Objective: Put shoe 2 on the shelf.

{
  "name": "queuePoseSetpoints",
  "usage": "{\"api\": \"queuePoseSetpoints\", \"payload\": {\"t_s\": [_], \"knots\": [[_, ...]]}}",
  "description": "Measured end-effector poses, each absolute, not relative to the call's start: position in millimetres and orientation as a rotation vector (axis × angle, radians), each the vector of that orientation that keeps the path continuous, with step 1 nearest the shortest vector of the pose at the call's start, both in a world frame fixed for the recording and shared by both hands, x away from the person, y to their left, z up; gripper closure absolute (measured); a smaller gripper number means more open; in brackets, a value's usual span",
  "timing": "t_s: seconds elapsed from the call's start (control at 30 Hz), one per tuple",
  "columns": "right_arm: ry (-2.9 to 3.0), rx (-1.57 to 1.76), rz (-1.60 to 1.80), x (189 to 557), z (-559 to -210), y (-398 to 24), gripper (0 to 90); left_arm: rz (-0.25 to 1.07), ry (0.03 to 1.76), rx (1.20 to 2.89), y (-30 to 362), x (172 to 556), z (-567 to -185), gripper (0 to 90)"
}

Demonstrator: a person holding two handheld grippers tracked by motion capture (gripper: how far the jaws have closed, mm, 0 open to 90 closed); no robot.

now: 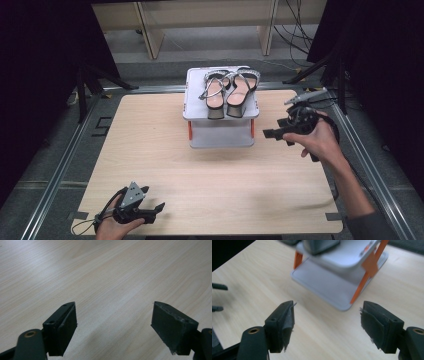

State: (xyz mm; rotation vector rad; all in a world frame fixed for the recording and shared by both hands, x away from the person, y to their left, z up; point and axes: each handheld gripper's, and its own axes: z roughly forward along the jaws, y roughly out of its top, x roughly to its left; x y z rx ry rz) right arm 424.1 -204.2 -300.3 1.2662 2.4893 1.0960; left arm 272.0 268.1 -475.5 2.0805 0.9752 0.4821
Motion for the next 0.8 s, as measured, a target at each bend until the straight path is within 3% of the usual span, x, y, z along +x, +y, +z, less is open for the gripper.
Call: {"api": "queuePoseSetpoints", "payload": {"t_s": [0.8], "knots": [[2.539,1.237,0.973,345.3,-440.8,-215.8,26.0,0.488,0.96,2.122,271.5,274.0,-475.4,19.6]]}}
